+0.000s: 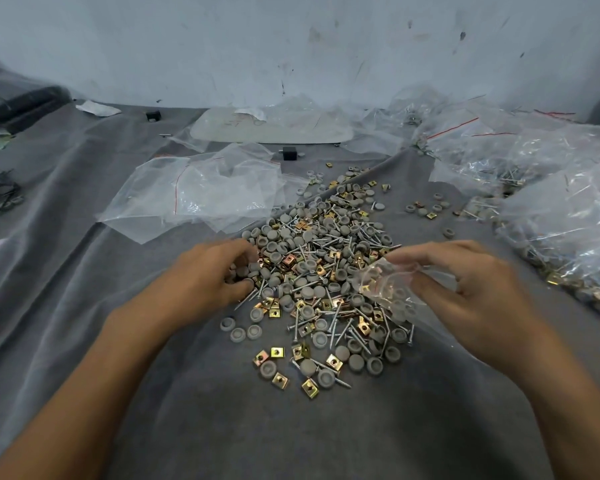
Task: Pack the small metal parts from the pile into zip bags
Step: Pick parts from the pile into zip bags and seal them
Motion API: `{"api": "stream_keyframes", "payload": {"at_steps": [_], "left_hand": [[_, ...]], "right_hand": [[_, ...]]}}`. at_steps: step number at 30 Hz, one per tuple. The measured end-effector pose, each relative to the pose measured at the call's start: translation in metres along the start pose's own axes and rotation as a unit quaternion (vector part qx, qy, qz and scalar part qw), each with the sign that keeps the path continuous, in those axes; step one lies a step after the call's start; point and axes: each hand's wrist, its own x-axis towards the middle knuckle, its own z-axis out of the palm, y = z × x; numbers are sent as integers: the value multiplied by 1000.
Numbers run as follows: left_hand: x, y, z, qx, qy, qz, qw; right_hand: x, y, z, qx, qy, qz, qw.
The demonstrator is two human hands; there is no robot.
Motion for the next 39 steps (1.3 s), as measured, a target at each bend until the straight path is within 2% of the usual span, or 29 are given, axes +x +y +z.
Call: {"api": "stream_keyframes", "payload": {"at_steps": [5,11,16,22,29,34,39], "left_hand": [[2,1,2,-1,-9,9,1000],[3,3,1,-18,-3,5,1000],[6,4,3,0,0,-3,1000],[7,2,0,16,6,-16,1000],[2,2,-7,-26,42,-38,998],[0,4,-13,-66,111,-41,991],[1,8,-13,-107,106,-67,986]], "right_hand": [[-4,-5,11,27,-14,-3,1000],[-5,-1,19,64,-20,33,997],[-5,-1,20,88,-8,13,996],[-4,4,18,68,11,-10,998],[-5,3,19,72,14,-5,997],[-6,0,21,79,4,-5,997],[-6,-3,24,73,-1,-10,997]]}}
